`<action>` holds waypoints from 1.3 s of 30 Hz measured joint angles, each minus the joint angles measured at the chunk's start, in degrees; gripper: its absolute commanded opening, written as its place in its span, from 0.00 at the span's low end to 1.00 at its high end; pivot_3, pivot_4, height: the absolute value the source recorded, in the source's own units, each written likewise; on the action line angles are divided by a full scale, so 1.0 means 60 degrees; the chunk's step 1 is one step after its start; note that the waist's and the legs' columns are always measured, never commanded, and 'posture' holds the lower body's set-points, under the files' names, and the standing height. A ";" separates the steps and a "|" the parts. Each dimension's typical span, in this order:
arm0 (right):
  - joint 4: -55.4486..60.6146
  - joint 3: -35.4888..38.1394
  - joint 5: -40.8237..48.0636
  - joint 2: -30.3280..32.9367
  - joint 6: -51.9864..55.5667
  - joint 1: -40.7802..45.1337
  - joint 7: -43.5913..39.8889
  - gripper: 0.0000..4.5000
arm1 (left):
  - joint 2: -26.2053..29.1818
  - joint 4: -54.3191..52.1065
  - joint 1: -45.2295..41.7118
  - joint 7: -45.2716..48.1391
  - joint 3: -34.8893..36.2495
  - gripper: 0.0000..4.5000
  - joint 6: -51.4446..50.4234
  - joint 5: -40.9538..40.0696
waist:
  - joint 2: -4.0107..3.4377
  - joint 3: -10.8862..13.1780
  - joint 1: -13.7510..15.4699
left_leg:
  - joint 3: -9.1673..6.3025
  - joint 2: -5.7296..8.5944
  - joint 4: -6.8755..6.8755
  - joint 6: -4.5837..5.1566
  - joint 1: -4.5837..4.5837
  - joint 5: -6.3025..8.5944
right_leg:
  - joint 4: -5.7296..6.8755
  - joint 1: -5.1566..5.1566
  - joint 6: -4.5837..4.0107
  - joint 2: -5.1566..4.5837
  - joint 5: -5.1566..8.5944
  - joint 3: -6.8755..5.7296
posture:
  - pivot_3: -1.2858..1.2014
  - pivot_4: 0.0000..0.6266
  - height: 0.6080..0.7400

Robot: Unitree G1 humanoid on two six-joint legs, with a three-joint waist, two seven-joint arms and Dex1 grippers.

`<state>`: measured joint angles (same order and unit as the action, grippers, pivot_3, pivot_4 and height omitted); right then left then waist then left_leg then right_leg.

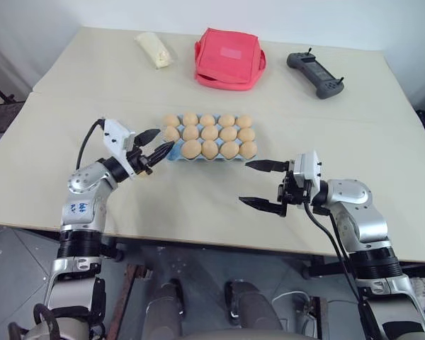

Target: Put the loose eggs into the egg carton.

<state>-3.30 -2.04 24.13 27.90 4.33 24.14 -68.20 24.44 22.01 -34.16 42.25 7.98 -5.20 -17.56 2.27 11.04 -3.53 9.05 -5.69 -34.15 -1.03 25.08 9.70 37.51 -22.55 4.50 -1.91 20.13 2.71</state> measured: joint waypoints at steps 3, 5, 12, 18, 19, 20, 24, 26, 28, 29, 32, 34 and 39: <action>0.0081 -0.0011 -0.0001 -0.0168 -0.0001 0.0000 0.0148 1.00 | -0.0187 0.0918 -0.0280 -0.0023 -0.0109 0.92 0.0263 0.0220 | 0.0000 0.0000 0.0013 | -0.0006 -0.0023 -0.0003 -0.0009 0.0002 -0.0005 | 0.0006 -0.0007 -0.0002 0.0025 0.0001 0.0002 | 0.52 0.24 1.00; 0.0163 -0.0012 -0.0001 -0.0171 0.0001 -0.0005 0.0217 1.00 | -0.0195 0.1149 -0.0277 -0.0024 -0.0130 1.00 0.0461 0.0323 | 0.0000 0.0000 0.0014 | -0.0005 -0.0031 -0.0002 -0.0009 0.0007 -0.0006 | 0.0009 -0.0012 -0.0003 0.0033 0.0002 0.0002 | 0.52 0.24 1.00; 0.0449 0.0036 0.0007 -0.0135 0.0067 -0.0261 0.0338 1.00 | 0.0629 -0.0134 0.1038 0.0412 0.0252 1.00 0.0481 0.0145 | 0.0000 0.0000 -0.0007 | 0.0017 -0.0049 0.0007 -0.0010 -0.0003 -0.0007 | 0.0012 -0.0016 -0.0011 0.0051 0.0006 0.0021 | 0.52 0.24 1.00; 0.0468 0.0049 0.0017 -0.0107 0.0120 -0.0310 0.0358 1.00 | 0.1632 -0.1802 0.2990 0.0616 0.1148 1.00 -0.0081 -0.0347 | 0.0000 0.0000 -0.0014 | 0.0014 -0.0057 0.0006 -0.0037 -0.0013 0.0012 | 0.0024 -0.0016 -0.0022 0.0028 0.0011 0.0021 | 0.52 0.24 1.00; 0.0460 0.0044 0.0018 -0.0108 0.0121 -0.0307 0.0350 1.00 | 0.1743 -0.1827 0.3187 0.0613 0.1282 1.00 -0.0133 -0.0399 | 0.0000 0.0000 -0.0015 | 0.0012 -0.0064 0.0007 -0.0035 -0.0014 0.0012 | 0.0025 -0.0017 -0.0026 0.0020 0.0012 0.0021 | 0.52 0.24 1.00; 0.0449 0.0040 0.0017 -0.0108 0.0121 -0.0302 0.0338 1.00 | 0.1794 -0.1865 0.3359 0.0611 0.1435 1.00 -0.0179 -0.0426 | 0.0000 0.0000 -0.0021 | 0.0011 -0.0068 0.0007 -0.0033 -0.0013 0.0012 | 0.0024 -0.0016 -0.0031 0.0012 0.0013 0.0021 | 0.52 0.24 1.00; 0.0411 0.0014 0.0017 -0.0141 0.0121 -0.0211 0.0311 1.00 | 0.1764 -0.2141 0.3700 0.0583 0.1590 1.00 -0.0278 -0.0587 | 0.0000 0.0000 0.0004 | 0.0010 -0.0035 0.0026 -0.0024 -0.0005 0.0016 | 0.0011 -0.0009 -0.0058 -0.0054 0.0027 0.0019 | 0.52 0.24 1.00; 0.0410 0.0011 0.0017 -0.0150 0.0123 -0.0140 0.0287 1.00 | 0.1661 -0.2295 0.3732 0.0457 0.1672 1.00 -0.0357 -0.0722 | 0.0000 0.0000 0.0003 | 0.0013 -0.0019 0.0035 -0.0018 0.0000 0.0017 | -0.0002 -0.0007 -0.0057 -0.0071 0.0027 0.0012 | 0.52 0.24 1.00; 0.0410 0.0010 0.0017 -0.0150 0.0132 -0.0137 0.0245 1.00 | 0.1547 -0.2500 0.3759 0.0321 0.1681 1.00 -0.0373 -0.0808 | 0.0000 0.0000 0.0003 | 0.0020 -0.0015 0.0037 -0.0004 0.0001 0.0023 | -0.0015 0.0000 -0.0050 -0.0075 0.0023 -0.0003 | 0.52 0.24 1.00; 0.0410 0.0010 0.0017 -0.0150 0.0142 -0.0138 0.0237 1.00 | 0.1490 -0.2530 0.3764 0.0232 0.1681 1.00 -0.0366 -0.0816 | 0.0000 0.0000 0.0004 | 0.0024 -0.0014 0.0037 0.0000 0.0001 0.0024 | -0.0015 0.0000 -0.0041 -0.0077 0.0019 -0.0011 | 0.52 0.24 1.00; 0.0410 0.0011 0.0017 -0.0149 0.0203 -0.0138 0.0228 1.00 | 0.1261 -0.2466 0.3719 -0.0124 0.1677 1.00 -0.0161 -0.0761 | 0.0000 0.0000 0.0017 | 0.0027 -0.0016 0.0038 0.0008 0.0005 0.0029 | -0.0021 -0.0005 -0.0041 -0.0083 0.0019 -0.0020 | 0.52 0.24 1.00; 0.0411 0.0012 0.0018 -0.0148 0.0239 -0.0139 0.0224 1.00 | 0.1233 -0.2305 0.3559 -0.0240 0.1652 1.00 -0.0061 -0.0665 | 0.0000 0.0000 0.0019 | 0.0025 -0.0019 0.0038 0.0008 0.0006 0.0029 | -0.0020 -0.0008 -0.0040 -0.0078 0.0019 -0.0024 | 0.52 0.24 1.00; 0.0416 0.0000 0.0019 -0.0150 0.0358 -0.0108 0.0219 1.00 | 0.1165 -0.1000 0.2340 -0.0133 0.1024 1.00 0.0141 -0.0222 | 0.0000 0.0000 0.0020 | 0.0018 -0.0015 0.0028 0.0010 0.0001 0.0025 | -0.0013 -0.0004 -0.0029 -0.0074 0.0013 -0.0053 | 0.52 0.24 1.00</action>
<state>-0.80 -2.04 24.24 27.00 6.48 23.49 -66.88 31.43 16.01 -20.12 41.45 14.12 -4.36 -18.89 2.27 11.04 -3.41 9.15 -5.78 -33.98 -0.97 25.09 9.85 37.43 -22.58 4.33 -2.35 20.21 2.39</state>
